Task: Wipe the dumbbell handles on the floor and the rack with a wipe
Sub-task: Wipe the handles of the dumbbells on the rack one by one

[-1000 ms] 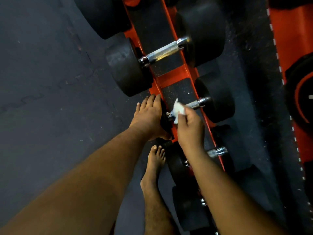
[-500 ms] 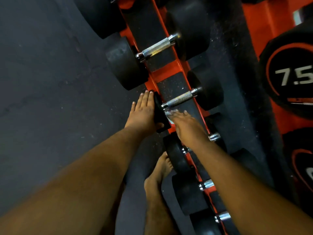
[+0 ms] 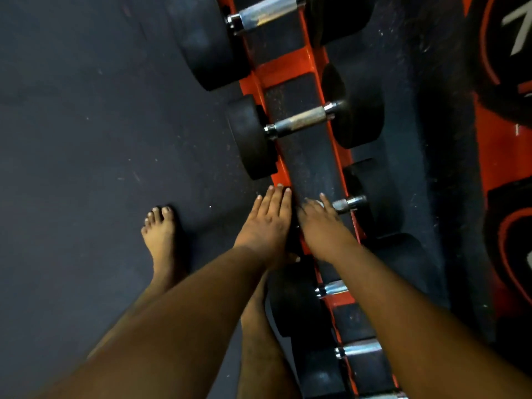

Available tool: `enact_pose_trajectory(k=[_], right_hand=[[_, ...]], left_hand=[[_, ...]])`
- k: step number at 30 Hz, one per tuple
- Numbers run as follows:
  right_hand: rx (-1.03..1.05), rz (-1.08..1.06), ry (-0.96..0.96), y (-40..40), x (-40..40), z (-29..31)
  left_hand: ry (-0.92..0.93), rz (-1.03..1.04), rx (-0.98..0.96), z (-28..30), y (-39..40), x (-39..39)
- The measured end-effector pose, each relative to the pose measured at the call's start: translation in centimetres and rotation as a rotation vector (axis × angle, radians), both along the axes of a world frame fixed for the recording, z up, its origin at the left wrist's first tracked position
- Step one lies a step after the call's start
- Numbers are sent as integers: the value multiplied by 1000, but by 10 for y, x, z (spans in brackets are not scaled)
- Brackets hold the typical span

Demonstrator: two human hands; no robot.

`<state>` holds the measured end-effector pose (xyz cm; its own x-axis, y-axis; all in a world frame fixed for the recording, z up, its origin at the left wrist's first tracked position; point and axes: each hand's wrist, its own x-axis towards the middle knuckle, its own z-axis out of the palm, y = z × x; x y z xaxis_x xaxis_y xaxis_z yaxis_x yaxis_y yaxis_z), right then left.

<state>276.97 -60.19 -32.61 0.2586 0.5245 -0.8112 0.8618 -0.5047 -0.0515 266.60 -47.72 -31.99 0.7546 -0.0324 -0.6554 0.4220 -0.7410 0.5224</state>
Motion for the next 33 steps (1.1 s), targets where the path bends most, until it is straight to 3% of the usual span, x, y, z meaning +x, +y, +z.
enact_pose_trajectory(k=[4, 9, 15, 21, 23, 28, 33], right_hand=[[-65, -2, 23, 18, 13, -4], [221, 43, -113, -46, -17, 13], [99, -10, -86, -6, 9, -17], [139, 72, -217, -65, -16, 10], [92, 77, -227, -51, -6, 4], [-42, 76, -16, 10, 33, -15], [87, 123, -223, -55, -3, 14]], left_hand=[[78, 69, 25, 1, -5, 11], [146, 122, 9, 3, -8, 17], [121, 109, 11, 4, -5, 18], [95, 141, -6, 2, -5, 14], [92, 144, -6, 0, -5, 14], [107, 140, -19, -1, -2, 14], [100, 139, -19, 1, -3, 13]])
